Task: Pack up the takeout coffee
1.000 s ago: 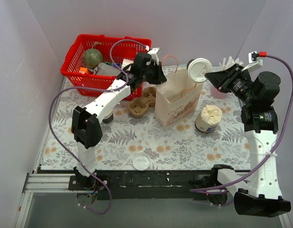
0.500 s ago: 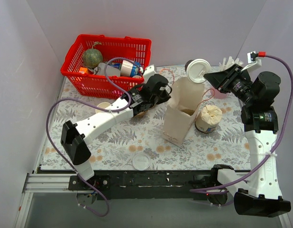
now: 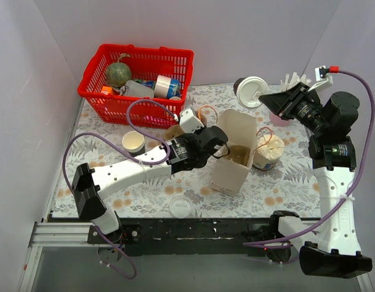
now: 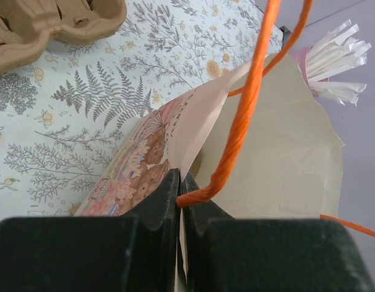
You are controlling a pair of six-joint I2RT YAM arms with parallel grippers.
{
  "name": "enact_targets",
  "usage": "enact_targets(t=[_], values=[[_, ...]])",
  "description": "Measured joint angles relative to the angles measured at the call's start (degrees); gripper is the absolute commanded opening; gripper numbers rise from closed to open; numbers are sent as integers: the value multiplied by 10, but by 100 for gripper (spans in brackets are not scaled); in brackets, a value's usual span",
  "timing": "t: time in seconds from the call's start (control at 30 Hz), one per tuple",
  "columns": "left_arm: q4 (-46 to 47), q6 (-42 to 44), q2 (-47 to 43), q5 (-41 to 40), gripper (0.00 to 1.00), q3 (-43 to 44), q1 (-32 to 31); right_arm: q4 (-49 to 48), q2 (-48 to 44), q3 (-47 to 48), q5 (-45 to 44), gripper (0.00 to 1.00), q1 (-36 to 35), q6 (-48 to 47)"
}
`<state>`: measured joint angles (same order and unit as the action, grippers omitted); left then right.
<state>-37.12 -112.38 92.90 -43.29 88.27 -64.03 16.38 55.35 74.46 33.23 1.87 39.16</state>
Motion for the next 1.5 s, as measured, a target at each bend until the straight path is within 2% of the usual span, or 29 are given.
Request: enact_targets(t=[0.13,0.27,0.4,0.5,0.63,0.8,0.9,0.97,1.03,1.1,1.33,1.5], values=[[-14,-8,-7,-45,0,-9,-29,-2,0,0,7,2,0,3],[-36,-10,-7,-76,81,-11,-37,-3,0,-1,14,2,0,5],[-18,-8,-11,-78,98,-15,-39,-3,0,-3,15,2,0,5],[31,46,-32,-41,98,-33,-40,-3,0,-3,15,2,0,5],[78,195,-88,38,98,-47,-40,-3,2,-3,23,2,0,3],[67,373,-114,183,98,29,-9,-4,1,-5,28,2,0,-3],[55,461,-113,264,98,79,38,2,-8,-11,6,2,0,-16],[50,509,-105,353,98,108,106,9,-13,-9,-17,2,0,-29],[39,559,-82,436,98,144,170,19,-20,-8,-43,2,0,-39],[27,611,-41,496,98,191,205,28,-26,-8,-68,1,0,-46],[-77,732,172,641,98,434,205,47,-68,-20,-163,1,0,-63],[-125,769,229,662,98,419,208,59,-89,-23,-214,1,0,-77]])
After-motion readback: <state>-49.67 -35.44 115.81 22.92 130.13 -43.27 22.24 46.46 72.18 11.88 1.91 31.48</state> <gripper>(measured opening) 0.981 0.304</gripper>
